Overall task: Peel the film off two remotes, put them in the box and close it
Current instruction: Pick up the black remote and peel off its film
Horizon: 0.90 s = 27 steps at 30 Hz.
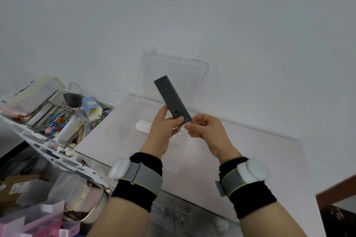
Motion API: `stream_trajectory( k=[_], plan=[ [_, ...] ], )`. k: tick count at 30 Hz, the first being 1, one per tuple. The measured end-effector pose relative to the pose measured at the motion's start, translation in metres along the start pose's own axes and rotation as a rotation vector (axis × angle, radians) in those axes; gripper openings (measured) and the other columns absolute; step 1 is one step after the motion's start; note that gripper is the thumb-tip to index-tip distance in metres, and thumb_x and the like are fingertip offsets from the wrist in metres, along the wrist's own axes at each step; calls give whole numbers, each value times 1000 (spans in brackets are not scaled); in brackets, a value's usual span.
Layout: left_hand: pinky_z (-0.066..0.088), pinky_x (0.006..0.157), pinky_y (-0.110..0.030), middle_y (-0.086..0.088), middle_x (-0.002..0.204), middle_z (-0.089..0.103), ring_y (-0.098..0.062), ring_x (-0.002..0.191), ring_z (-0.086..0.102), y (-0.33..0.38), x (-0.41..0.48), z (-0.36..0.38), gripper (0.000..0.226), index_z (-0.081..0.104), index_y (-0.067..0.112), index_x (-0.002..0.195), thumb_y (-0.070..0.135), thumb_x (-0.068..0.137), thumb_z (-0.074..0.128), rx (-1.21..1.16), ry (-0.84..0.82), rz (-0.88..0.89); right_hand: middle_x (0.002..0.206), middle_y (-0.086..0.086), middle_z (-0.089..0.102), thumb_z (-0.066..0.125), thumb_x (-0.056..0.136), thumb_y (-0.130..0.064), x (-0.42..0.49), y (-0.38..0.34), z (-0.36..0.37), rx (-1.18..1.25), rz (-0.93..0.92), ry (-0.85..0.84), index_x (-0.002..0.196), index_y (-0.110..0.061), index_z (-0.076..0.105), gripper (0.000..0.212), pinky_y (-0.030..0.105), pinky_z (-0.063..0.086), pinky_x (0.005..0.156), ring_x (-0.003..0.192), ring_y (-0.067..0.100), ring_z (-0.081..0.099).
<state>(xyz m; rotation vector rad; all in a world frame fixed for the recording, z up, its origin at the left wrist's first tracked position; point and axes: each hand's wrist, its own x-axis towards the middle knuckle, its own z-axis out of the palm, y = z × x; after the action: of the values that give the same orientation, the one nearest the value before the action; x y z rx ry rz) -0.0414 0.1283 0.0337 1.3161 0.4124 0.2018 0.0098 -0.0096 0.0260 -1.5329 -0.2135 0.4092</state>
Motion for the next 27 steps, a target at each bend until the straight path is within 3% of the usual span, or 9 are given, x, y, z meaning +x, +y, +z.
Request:
stream_trajectory(
  k=[7, 13, 21, 27],
  plan=[
    [55, 92, -42, -15, 108, 72, -30, 96, 71, -6, -7, -6, 47, 50, 17, 134, 3, 91, 60, -5, -32, -48, 75, 6, 72, 78, 75, -3, -16, 15, 4, 146, 6, 15, 94, -2, 66, 23, 29, 55, 69, 65, 15, 65],
    [57, 81, -35, -17, 113, 71, -26, 89, 71, -10, -9, -6, 43, 54, 13, 132, 5, 91, 62, -66, -37, -95, 69, 7, 72, 77, 76, -2, -25, 21, 8, 199, -69, 91, 89, -2, 67, 16, 26, 54, 62, 60, 15, 64],
    [58, 88, -36, -15, 117, 68, -28, 102, 69, -18, -9, -4, 43, 52, 17, 133, 8, 92, 61, 0, -2, -43, 72, 3, 75, 77, 76, -5, -26, 28, 11, 172, -81, 151, 89, -8, 69, 16, 27, 58, 68, 65, 15, 68],
    [58, 81, -29, -10, 109, 71, -25, 98, 70, -22, -13, 0, 44, 50, 21, 133, 7, 92, 61, 38, 11, -39, 66, 7, 69, 78, 74, -3, -25, 28, 10, 183, -25, 151, 83, -7, 67, 14, 27, 53, 61, 58, 15, 62]
  ],
)
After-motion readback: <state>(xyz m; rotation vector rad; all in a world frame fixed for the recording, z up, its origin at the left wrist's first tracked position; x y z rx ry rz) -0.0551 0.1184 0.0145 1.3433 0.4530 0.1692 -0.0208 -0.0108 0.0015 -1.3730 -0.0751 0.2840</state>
